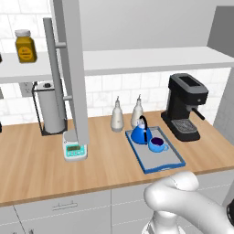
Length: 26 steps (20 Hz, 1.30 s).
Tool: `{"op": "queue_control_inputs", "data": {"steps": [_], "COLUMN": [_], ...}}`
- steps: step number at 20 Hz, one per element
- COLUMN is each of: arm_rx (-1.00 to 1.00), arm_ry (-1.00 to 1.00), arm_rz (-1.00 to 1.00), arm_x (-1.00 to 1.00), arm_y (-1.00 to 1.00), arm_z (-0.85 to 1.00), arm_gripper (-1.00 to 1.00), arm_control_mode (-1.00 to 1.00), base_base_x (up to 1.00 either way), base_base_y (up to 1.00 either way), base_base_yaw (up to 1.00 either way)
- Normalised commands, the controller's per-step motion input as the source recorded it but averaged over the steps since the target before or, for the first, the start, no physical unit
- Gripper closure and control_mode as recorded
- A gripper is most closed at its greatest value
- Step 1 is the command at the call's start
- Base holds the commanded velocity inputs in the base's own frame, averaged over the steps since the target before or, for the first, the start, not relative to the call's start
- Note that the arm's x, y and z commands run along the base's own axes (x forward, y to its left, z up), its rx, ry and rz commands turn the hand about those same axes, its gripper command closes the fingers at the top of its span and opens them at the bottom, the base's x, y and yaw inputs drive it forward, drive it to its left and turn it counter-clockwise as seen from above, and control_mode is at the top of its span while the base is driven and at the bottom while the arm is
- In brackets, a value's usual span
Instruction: Pick the kettle from the counter and place it on the tray. Then pick the mug from the cabinet and place it on the tray. Then close the cabinet doors.
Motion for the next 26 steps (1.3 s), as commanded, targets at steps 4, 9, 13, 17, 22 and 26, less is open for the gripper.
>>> {"op": "queue_control_inputs", "data": {"steps": [4, 9, 13, 17, 22, 26], "arm_rx": [0.0, 0.0, 0.0, 0.0, 0.0, 0.0], "arm_ry": [0.0, 0.0, 0.04, 0.02, 0.0, 0.02], "arm_rz": [-0.05, -0.04, -0.02, 0.0, 0.0, -0.03], "arm_x": [0.5, 0.6, 0.48, 0.36, 0.16, 0.07], "arm_y": [-0.28, -0.32, -0.4, -0.34, -0.11, 0.04], "arm_z": [-0.44, -0.26, -0.11, -0.06, 0.0, 0.0], "arm_gripper": [-1.0, -1.0, -1.0, -1.0, -1.0, -1.0], "arm_control_mode": [-1.0, -1.0, -1.0, -1.0, -1.0, -1.0], "base_base_x": [0.0, 0.0, 0.0, 0.0, 0.0, 0.0], "base_base_y": [0.0, 0.0, 0.0, 0.0, 0.0, 0.0], "base_base_yaw": [0.0, 0.0, 0.0, 0.0, 0.0, 0.0]}}
